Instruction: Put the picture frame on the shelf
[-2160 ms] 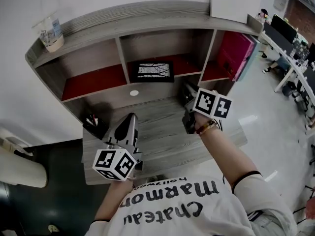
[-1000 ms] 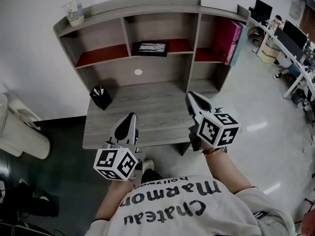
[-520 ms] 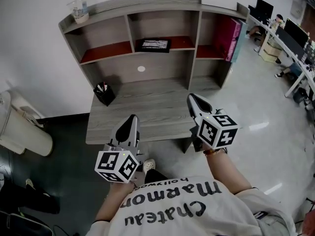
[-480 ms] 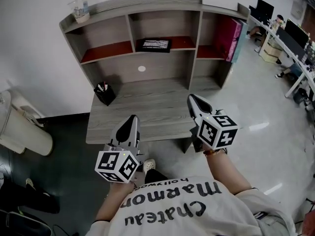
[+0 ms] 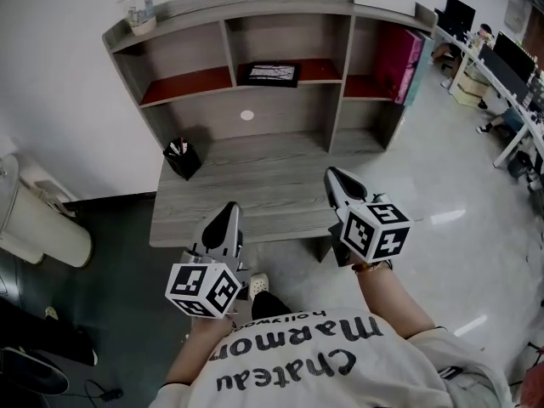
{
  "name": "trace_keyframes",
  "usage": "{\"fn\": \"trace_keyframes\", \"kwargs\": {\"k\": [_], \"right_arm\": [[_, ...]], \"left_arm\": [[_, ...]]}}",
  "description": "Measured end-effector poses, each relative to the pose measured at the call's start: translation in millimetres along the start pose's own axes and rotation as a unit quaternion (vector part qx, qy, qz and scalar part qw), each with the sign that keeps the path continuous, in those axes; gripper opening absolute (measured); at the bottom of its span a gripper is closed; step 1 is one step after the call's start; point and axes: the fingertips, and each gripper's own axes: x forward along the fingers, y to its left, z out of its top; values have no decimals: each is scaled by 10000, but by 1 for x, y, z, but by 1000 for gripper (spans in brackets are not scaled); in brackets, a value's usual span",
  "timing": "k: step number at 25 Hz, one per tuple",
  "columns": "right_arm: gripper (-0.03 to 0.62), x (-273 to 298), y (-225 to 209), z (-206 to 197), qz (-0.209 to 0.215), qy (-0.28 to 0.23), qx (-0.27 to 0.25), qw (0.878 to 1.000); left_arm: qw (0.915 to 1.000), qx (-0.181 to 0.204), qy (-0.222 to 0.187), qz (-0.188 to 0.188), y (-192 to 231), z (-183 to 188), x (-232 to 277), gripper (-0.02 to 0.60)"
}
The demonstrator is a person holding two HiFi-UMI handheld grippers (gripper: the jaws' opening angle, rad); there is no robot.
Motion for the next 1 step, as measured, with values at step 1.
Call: {"fn": "trace_keyframes", "kwargs": {"k": [1], "right_arm": [[6,1,0,-1,-3,9,-2,10000]], "left_arm": [[10000,4,2,-5,0,0,0,17]]}}
